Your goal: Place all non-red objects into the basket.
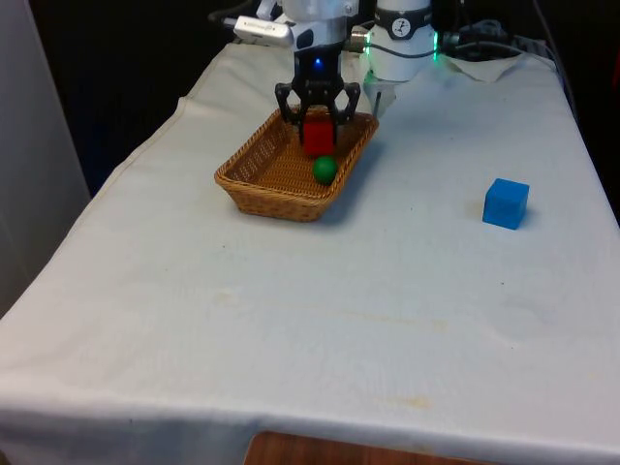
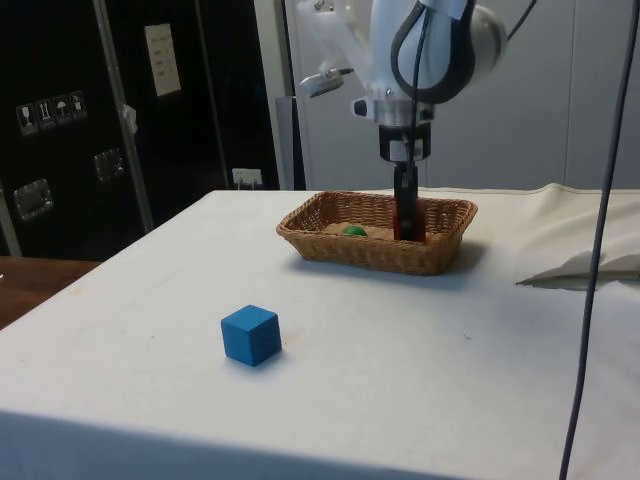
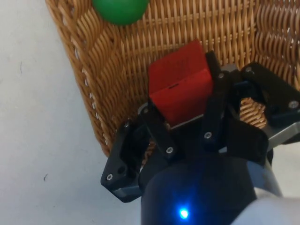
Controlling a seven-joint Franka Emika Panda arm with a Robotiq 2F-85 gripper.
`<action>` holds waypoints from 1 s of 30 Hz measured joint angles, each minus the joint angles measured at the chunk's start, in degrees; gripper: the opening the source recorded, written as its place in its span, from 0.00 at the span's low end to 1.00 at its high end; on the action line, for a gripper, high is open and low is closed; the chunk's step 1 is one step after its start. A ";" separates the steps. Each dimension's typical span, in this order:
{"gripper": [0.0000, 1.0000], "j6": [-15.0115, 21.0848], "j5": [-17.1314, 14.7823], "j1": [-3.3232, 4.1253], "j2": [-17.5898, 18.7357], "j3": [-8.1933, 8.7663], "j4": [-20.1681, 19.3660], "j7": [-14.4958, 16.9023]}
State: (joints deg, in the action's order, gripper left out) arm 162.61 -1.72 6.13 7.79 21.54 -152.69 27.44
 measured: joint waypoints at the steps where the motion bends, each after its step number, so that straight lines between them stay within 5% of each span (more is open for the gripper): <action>1: 0.00 0.00 -0.06 0.06 0.17 0.00 0.06 0.00; 3: 0.03 0.00 -0.06 0.06 0.29 0.00 0.11 0.00; 5: 0.22 0.00 -0.06 0.06 0.29 0.00 0.11 0.00; 6: 0.22 0.00 -0.06 0.06 0.29 0.00 0.11 0.00; 11: 0.70 -0.06 -0.06 0.06 0.29 0.00 0.11 -0.06; 12: 0.90 -0.06 -0.06 0.06 0.29 0.00 0.06 -0.06; 13: 0.97 -0.06 -0.06 0.06 0.29 0.00 0.06 -0.06; 24: 1.00 -0.06 -0.06 0.06 0.06 0.00 0.17 -0.11; 30: 1.00 -3.67 -0.06 0.06 -4.13 0.17 0.23 -0.06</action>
State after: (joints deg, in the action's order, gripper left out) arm 158.94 -1.78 6.19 3.67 21.72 -152.46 27.39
